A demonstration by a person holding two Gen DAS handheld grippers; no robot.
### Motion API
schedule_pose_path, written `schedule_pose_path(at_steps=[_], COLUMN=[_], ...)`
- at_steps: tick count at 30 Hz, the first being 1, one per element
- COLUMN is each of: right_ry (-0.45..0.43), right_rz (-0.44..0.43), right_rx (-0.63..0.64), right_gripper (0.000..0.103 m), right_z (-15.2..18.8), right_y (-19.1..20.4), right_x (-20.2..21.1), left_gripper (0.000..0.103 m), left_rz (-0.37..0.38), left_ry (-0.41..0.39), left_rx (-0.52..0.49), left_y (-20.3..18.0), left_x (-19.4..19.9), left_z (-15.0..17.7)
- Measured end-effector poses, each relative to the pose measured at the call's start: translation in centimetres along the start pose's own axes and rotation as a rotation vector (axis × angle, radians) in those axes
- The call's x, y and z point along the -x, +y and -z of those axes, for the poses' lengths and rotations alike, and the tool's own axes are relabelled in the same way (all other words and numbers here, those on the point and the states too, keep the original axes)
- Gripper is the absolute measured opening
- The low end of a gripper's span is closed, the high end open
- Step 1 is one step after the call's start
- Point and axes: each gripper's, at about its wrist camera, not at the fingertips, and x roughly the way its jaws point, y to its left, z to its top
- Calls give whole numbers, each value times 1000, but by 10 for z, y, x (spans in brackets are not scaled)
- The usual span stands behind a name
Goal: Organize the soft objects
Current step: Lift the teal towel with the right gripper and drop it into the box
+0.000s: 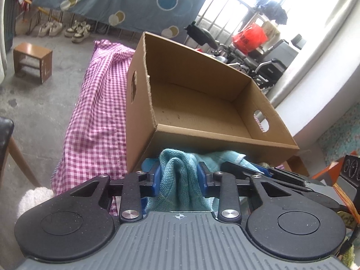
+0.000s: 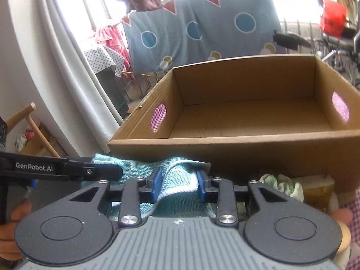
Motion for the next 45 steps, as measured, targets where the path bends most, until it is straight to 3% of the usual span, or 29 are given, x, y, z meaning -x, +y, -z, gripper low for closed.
schedule_pose_path(at_steps=[4, 11, 16, 19, 24, 30, 36, 43, 45], right_ry=[-29, -115, -212, -228, -138, 47, 216, 298, 307], right_rz=[8, -15, -9, -21, -79, -112, -76, -70, -64], right_rx=[42, 65, 117, 120, 43, -77, -156, -254, -274], right_gripper=[26, 22, 22, 22, 22, 22, 22, 22, 22], right_z=[0, -12, -44, -76, -139, -189, -194, -183, -180], right_y=[13, 27, 36, 27, -16, -76, -116, -143, -146], right_x=[2, 32, 52, 46, 0, -93, -177, -227, -235], left_gripper=[20, 18, 18, 18, 18, 18, 18, 20, 27], left_rz=[-26, -9, 33, 32, -29, -157, -270, -371, -382], left_ry=[-28, -124, -170, -170, -158, -28, 128, 187, 193], left_rx=[-36, -77, -109, -147, -222, -257, -255, -305, -304], left_y=[-10, -26, -37, -47, -60, -50, -32, -26, -24], left_x=[6, 34, 42, 31, -11, -104, -179, -215, -216], left_z=[2, -10, -46, -78, -133, -185, -198, -195, -193])
